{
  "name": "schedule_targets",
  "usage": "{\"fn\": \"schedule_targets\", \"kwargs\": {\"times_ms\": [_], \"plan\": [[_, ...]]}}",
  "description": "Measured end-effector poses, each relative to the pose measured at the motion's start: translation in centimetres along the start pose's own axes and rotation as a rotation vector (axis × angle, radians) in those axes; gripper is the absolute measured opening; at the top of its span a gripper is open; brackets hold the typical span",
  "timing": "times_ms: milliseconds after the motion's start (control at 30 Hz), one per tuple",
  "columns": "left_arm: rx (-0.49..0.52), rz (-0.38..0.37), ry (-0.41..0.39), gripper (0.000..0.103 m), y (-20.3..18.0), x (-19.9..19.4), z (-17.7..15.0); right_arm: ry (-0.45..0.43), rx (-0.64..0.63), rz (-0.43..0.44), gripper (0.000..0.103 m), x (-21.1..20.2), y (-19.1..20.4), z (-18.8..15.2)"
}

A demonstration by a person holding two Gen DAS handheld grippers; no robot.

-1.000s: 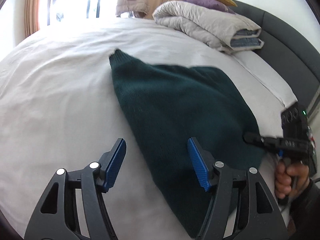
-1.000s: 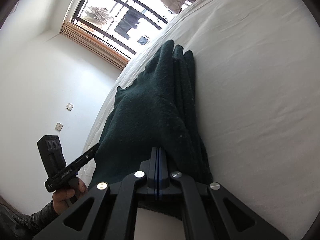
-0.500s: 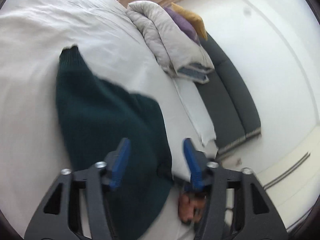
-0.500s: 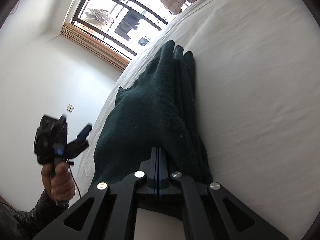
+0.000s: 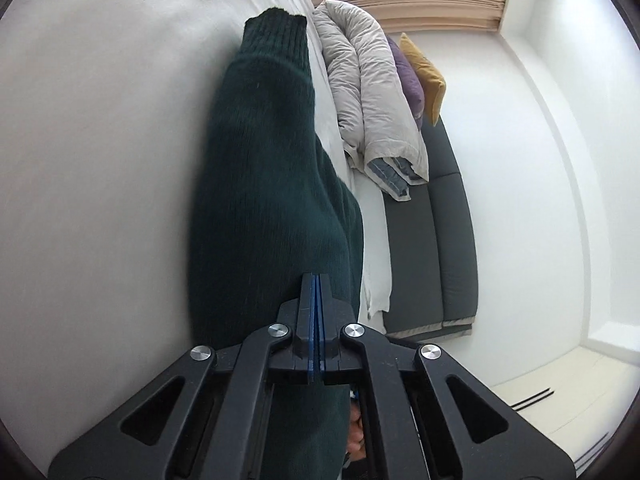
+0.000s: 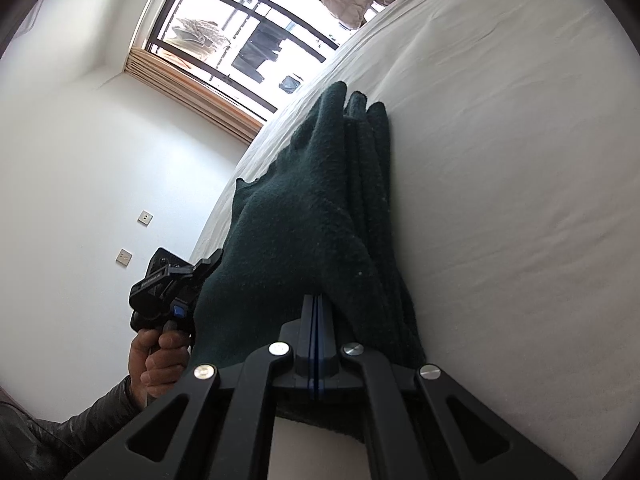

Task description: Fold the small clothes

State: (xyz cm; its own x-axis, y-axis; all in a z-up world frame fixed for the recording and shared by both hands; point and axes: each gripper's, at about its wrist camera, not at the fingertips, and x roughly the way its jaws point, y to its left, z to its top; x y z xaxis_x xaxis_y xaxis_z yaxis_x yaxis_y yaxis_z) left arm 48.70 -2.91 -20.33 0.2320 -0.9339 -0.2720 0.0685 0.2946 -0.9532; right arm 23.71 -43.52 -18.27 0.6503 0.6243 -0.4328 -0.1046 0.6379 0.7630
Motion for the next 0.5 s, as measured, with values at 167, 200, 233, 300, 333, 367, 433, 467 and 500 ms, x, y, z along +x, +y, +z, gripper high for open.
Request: {"fn": "schedule_targets", "kwargs": {"times_ms": [167, 200, 233, 300, 333, 367, 433, 467, 500], "plan": [[0.045, 0.009, 0.022, 0.001, -1.3, -1.6, -5.6, -0.003, -0.003, -0.013, 0.0, 0.3, 0.2, 0.2], [0.065, 0.027, 0.037, 0.001, -1.7, -1.6, -6.8, -0.004, -0.004, -0.015, 0.0, 0.3, 0.2, 0.1], [0.098, 0.061, 0.077, 0.001, -2.2, -1.4, -8.3, -0.004, -0.003, -0.016, 0.0, 0.3, 0.2, 0.1], [0.215, 0.166, 0.122, 0.001, -3.7, -0.9, -11.0, -0.003, -0.004, -0.022, 0.0, 0.3, 0.3, 0.1], [0.244, 0.208, 0.122, 0.001, -4.1, -0.9, -11.8, -0.001, -0.001, -0.026, 0.0, 0.4, 0.5, 0.0], [0.238, 0.209, 0.118, 0.001, -4.1, -1.2, -12.0, 0.006, 0.006, -0.031, 0.0, 0.4, 0.7, 0.1], [0.208, 0.198, 0.12, 0.001, -3.8, -1.6, -11.7, 0.036, 0.031, -0.044, 0.0, 0.7, 1.6, 0.5], [0.215, 0.212, 0.122, 0.001, -3.8, -1.9, -11.5, 0.057, 0.041, -0.053, 0.005, 0.3, 2.3, 0.7], [0.251, 0.234, 0.128, 0.001, -4.5, -1.7, -10.9, 0.065, 0.039, -0.047, 0.031, -0.3, 3.1, 1.0]]}}
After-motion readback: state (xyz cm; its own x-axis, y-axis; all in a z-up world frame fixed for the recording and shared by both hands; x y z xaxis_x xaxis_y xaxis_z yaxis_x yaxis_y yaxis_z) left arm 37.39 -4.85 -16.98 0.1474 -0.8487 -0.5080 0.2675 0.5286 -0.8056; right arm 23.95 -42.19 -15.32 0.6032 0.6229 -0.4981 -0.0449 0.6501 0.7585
